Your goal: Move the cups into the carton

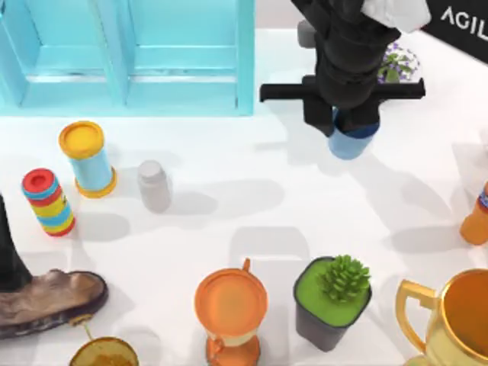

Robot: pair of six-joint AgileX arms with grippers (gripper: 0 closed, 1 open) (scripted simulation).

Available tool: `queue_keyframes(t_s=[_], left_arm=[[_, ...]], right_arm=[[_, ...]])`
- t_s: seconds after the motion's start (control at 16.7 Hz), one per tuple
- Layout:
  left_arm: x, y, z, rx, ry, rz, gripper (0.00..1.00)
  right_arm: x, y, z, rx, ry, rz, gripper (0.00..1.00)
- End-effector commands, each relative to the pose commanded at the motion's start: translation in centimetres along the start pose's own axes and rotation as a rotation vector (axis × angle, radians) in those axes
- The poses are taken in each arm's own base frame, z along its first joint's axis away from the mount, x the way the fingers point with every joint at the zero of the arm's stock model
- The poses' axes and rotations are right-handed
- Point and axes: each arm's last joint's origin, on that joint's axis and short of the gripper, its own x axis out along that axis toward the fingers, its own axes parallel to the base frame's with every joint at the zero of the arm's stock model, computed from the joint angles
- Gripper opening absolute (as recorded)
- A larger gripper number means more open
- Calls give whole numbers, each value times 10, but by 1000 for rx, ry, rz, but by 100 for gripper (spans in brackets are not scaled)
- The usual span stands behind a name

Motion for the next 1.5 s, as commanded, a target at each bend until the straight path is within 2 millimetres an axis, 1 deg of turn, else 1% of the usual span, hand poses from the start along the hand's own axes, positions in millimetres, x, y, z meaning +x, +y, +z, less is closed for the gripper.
queue_keyframes(t_s=[0.12,0.24,0.36,0.42,0.48,0.54,0.6,0.72,0.84,0.9,0.96,1.02,1.14,1.2,1.26,1.5], left_arm=[[0,0,0,0,0,0,100],[0,0,0,0,0,0,100],[0,0,0,0,0,0,100],[0,0,0,0,0,0,100],[0,0,0,0,0,0,100],[0,0,0,0,0,0,100],[0,0,0,0,0,0,100],[0,0,0,0,0,0,100],[0,0,0,0,0,0,100],[0,0,0,0,0,0,100],[0,0,0,0,0,0,100],[0,0,0,0,0,0,100],[0,0,0,0,0,0,100],[0,0,0,0,0,0,100],[0,0,0,0,0,0,100],[0,0,0,0,0,0,100]], right_arm=[[1,2,-1,-4,1,0,0],[1,-3,0,-5,12,-4,0],[-3,-25,2,-12,36,-12,0],[-7,-43,5,-15,45,-17,0],[-11,-64,9,-18,50,-22,0],[-15,-90,13,-21,53,-29,0],[-20,-119,17,-24,56,-37,0],[-28,-185,18,-23,69,-56,0],[-36,-249,7,-15,99,-64,0],[-40,-274,-2,-13,117,-62,0],[-44,-294,-13,-11,134,-57,0],[-48,-310,-25,-9,149,-51,0],[-54,-329,-44,-6,171,-41,0],[-56,-334,-50,-5,175,-39,0],[-57,-336,-53,-4,177,-38,0],[-56,-335,-51,-7,178,-40,0]])
